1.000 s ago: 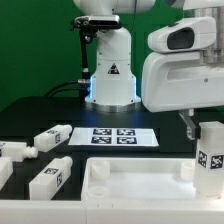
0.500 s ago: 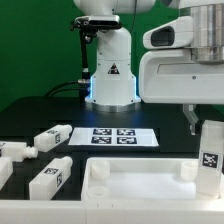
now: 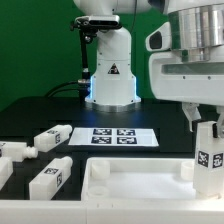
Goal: Assemble desk
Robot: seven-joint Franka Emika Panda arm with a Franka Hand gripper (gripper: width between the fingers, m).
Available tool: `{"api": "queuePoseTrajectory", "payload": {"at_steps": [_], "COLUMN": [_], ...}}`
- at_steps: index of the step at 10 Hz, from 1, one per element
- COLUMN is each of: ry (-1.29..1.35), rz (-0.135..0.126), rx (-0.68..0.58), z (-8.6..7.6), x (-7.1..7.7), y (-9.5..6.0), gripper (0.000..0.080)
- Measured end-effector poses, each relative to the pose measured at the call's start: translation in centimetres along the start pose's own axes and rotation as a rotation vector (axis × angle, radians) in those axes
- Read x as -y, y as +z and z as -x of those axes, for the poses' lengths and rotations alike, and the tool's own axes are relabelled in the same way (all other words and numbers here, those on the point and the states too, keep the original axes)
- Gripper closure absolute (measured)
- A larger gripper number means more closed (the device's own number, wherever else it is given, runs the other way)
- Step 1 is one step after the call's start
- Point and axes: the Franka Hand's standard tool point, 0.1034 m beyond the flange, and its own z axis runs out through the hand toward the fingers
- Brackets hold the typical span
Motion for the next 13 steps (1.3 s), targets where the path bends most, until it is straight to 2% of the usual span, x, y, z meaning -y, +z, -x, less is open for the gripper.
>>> {"api": "queuePoseTrajectory", "payload": {"at_steps": [1, 2, 4, 5, 6, 7, 8, 11, 12, 13], "ry": [0.297, 0.424, 0.392, 0.333, 0.098, -0.114, -0.221, -0.408, -0.548, -0.765], "rz": [-0.045, -0.064, -0.065, -0.061, -0.042, -0.033, -0.027, -0.032, -0.020, 0.022], "rx": [0.014, 0.040, 0.048, 0.044, 0.039, 0.048, 0.059, 0.054, 0.048, 0.032], "z": [0.28, 0.34, 0.36, 0.40, 0.49, 0.32, 0.35, 0.33, 0.26, -0.02], "x": [-0.16, -0.11, -0.14, -0.18, -0.31, 0.01, 0.42, 0.34, 0.28, 0.36], "y": [0.05, -0.01, 0.02, 0.04, 0.07, 0.08, 0.19, 0.28, 0.27, 0.27], "gripper": [0.0510, 0.0510, 0.0497, 0.0497, 0.0326, 0.0326, 0.0185, 0.0151, 0.0151, 0.0151]}}
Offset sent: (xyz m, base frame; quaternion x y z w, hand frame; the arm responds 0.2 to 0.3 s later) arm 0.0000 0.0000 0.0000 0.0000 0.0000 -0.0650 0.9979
